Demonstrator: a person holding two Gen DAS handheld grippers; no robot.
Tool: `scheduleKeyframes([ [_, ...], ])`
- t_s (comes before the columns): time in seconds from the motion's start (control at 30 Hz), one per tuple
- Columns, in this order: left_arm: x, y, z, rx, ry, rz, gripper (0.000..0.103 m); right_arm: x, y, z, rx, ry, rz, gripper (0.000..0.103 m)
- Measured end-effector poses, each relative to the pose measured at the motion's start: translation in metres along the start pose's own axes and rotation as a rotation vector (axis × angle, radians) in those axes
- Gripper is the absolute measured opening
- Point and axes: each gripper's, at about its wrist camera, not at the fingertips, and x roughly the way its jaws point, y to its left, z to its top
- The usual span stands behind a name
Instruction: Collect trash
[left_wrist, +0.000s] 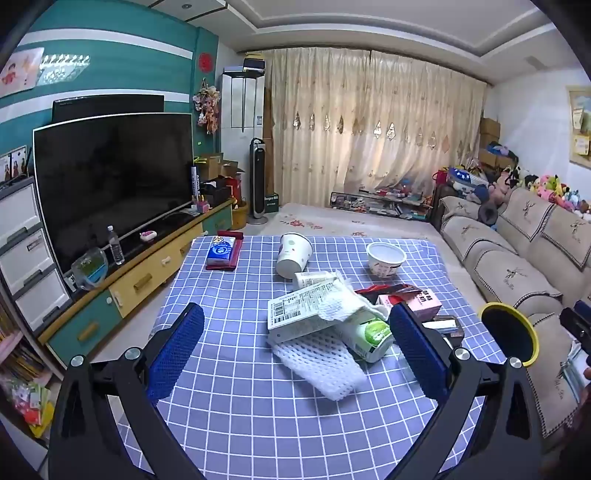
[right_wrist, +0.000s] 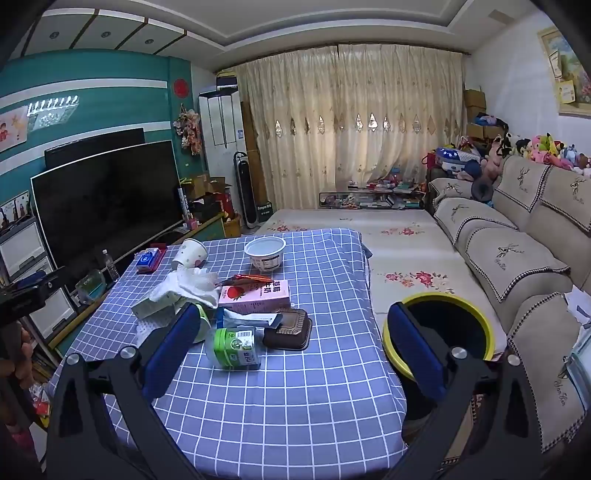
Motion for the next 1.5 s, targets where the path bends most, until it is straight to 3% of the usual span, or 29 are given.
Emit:
scheduleKeyframes([
  [0.13,0.004,-0.005,0.001,0.007,0.003,0.03,0.099,0.001,-0.001,-0.001,0.005,0.002,0.002,0.097],
  [0.57,-0.003,0.004,-0.004,-0.02,-0.003,-0.016,0.099,0.013,-0.005,-0.004,0.019,0.022,-0.008,0.097],
  [1.5,0.002,0.002,-0.003,-0.012,0.019,-0.019,0.099,0.021,-0.008,-0.008,0.026,0.029,-0.006,0.097],
])
